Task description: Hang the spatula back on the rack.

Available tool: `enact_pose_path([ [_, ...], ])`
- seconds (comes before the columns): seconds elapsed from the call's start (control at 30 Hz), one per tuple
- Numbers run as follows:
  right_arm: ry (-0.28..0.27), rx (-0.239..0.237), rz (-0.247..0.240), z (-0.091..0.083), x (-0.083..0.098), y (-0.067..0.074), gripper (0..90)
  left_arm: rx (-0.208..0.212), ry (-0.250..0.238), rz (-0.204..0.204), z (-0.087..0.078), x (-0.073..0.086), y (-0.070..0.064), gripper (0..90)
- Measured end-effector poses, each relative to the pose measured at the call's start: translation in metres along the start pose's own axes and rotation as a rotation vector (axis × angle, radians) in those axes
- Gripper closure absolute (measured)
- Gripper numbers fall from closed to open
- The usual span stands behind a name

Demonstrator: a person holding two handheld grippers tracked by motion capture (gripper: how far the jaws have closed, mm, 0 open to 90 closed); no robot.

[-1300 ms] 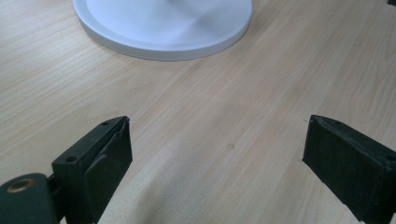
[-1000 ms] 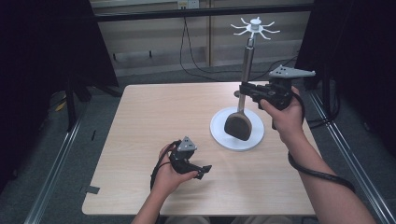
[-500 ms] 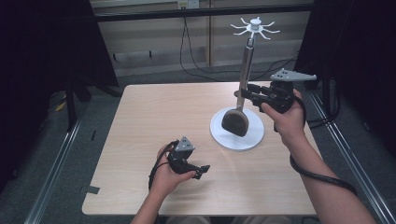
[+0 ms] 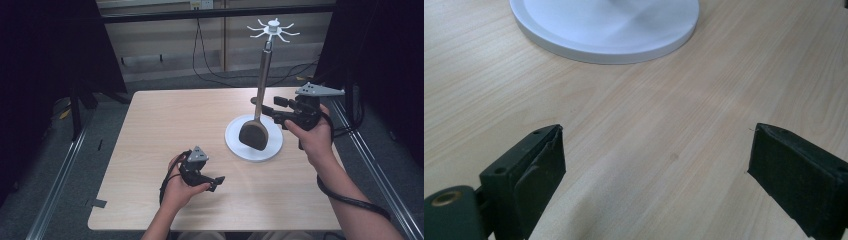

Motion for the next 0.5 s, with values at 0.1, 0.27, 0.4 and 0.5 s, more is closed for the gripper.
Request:
enact_pose_path([
  [0.1, 0.002, 0.002, -0.001, -0.002, 0.003, -0.001, 36.7, -0.003, 0.005, 0.002, 0.001, 0.000, 0.000, 8.0],
  [0.27, 0.009, -0.002, -0.001, -0.005, 0.011, -0.003, 32.6, -0.001, 0.012, 0.001, 0.002, 0.002, 0.000, 8.0],
  [0.4, 0.018, -0.006, -0.009, -0.004, 0.020, -0.001, 24.7, 0.001, 0.010, -0.002, 0.001, 0.001, 0.000, 8.0],
  [0.5, 0.032, -0.005, -0.025, -0.003, 0.025, 0.001, 20.6, 0.005, 0.000, -0.003, 0.002, 0.001, 0.000, 8.0],
])
Point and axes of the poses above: each handheld gripper's, and its own axes: z roughly forward along the jaws, x roughly out of its underside, y roughly to its left, the point moved 9 cm from there along z, roughly forward along the jaws, and after that the axes turned 8 degrees about y, right-handed, at the moved point
